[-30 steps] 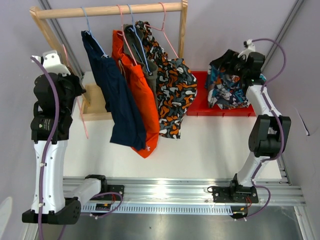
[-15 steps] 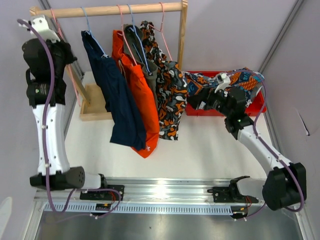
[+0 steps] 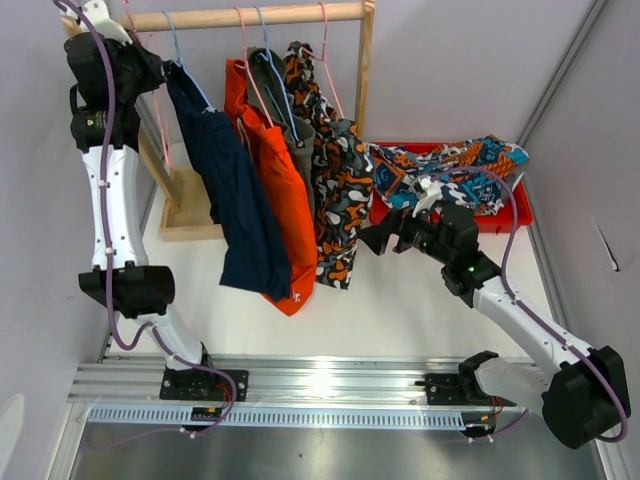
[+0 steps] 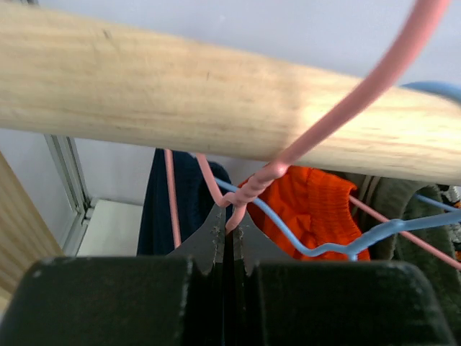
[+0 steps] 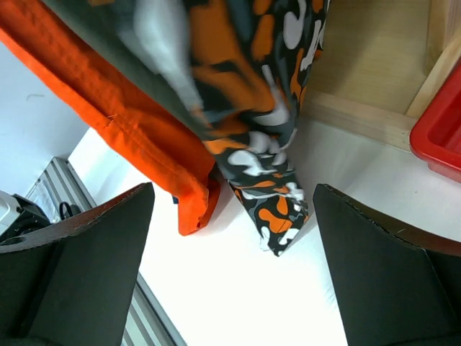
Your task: Remove the shorts from the hanger
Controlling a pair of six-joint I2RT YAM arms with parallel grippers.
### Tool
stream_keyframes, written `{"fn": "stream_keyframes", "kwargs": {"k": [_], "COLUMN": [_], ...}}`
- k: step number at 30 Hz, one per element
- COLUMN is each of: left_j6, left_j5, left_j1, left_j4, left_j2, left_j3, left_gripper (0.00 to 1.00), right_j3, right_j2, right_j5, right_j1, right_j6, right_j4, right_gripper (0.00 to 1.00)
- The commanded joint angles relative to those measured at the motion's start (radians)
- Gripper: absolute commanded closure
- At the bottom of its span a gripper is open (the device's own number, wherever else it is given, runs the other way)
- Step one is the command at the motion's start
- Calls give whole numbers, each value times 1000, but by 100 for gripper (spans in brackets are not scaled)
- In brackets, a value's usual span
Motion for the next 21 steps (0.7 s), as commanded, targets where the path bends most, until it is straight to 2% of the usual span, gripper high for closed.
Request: {"fn": "stream_keyframes", "kwargs": {"k": [1, 3, 7, 11, 14, 15, 16, 18, 21], "left_j6": [-53, -57, -64, -74, -77, -77, -76, -74, -85], "left_j5": [22, 21, 4, -24, -34, -31, -30, -19, 7], "left_j1": [15, 13, 15, 16, 18, 18, 18, 16, 16], "left_j4": [-8, -26, -11, -35, -63, -69, -74, -83, -97], "left_j2": [-1, -4, -50, -83, -94, -105, -116, -160, -220], "left_j3": [15, -7, -152, -232, -232, -229, -228, -225, -225], "left_gripper": [100, 100, 100, 94, 71, 60, 54, 46, 41], "right_j3": [-6, -7, 2, -1, -1, -1, -3, -3, 0], "right_j2": [-49, -67, -109, -158, -184, -191, -198, -218, -242], "right_j5": [20, 23, 23, 32, 35, 38, 38, 46, 50], "right_j1": [11, 12, 12, 12, 17, 15, 18, 18, 17], "right_j6": [-30, -33, -42, -46, -48, -50, -50, -51, -50], "right_j4": [-6, -15, -57, -84, -109, -118, -124, -138, -153], "right_gripper": [1, 1, 1, 0, 1, 1, 1, 0, 1]}}
